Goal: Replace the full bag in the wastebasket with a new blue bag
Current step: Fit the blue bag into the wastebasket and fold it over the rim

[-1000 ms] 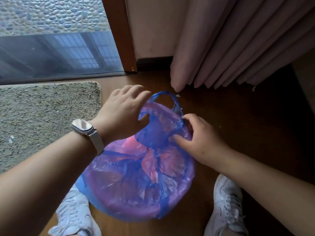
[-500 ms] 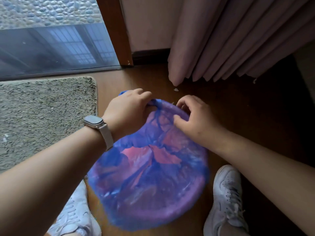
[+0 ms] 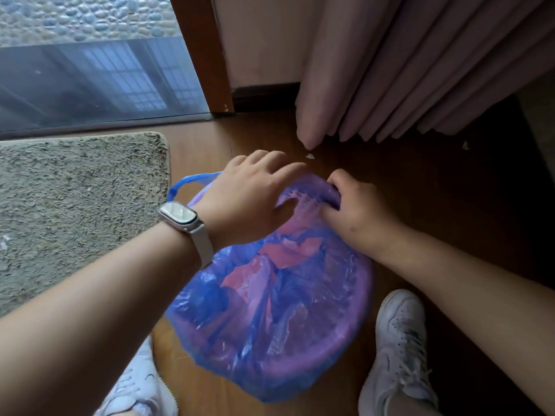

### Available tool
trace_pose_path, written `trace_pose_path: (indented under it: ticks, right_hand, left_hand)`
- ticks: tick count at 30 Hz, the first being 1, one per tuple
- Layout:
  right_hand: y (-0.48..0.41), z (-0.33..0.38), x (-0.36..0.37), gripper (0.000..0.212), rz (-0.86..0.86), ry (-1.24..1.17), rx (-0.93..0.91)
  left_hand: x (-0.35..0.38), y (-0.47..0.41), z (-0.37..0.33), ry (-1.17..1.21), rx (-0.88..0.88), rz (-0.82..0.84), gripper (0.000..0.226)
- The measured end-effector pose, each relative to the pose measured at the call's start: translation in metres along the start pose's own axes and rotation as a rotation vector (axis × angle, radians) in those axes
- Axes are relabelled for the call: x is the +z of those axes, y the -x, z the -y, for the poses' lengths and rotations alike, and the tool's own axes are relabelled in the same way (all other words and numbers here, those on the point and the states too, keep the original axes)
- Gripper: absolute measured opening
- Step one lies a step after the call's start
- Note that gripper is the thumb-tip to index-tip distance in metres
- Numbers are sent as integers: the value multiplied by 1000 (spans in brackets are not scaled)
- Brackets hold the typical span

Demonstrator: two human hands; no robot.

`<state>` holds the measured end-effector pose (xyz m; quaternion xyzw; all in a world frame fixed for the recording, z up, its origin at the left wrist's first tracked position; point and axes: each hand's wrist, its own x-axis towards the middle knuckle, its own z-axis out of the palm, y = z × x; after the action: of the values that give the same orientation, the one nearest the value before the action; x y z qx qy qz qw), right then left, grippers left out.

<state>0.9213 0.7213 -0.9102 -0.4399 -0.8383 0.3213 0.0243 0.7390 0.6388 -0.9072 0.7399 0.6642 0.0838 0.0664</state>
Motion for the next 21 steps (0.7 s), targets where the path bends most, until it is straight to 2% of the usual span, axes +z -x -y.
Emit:
trace_pose_path:
  ticks: [4, 6, 8, 13, 15, 18, 21]
  right_hand:
    - [-7, 9, 6, 13, 50, -90, -87]
    - [-8, 10, 7, 15, 12, -94, -117]
    - [-6, 7, 6, 24, -59, -56, -143]
    - [15, -8, -6, 38, -177, -70, -87]
    - [26, -14, -6, 41, -154, -69, -33]
    - [31, -20, 0, 38, -77, -90, 34]
    - [24, -20, 4, 26, -55, -118, 52]
  left_hand:
    - [14, -11, -9, -45, 18, -41, 33]
    - [16, -7, -6, -13, -30, -38, 36]
    - [15, 0, 2, 35, -109, -42, 36]
    - [6, 20, 35, 98, -345, -96, 14]
    - [5, 30, 43, 100, -422, -115, 16]
    - [0, 37, 45, 77, -428, -120, 26]
    - [-9, 24, 32, 62, -341, -82, 59]
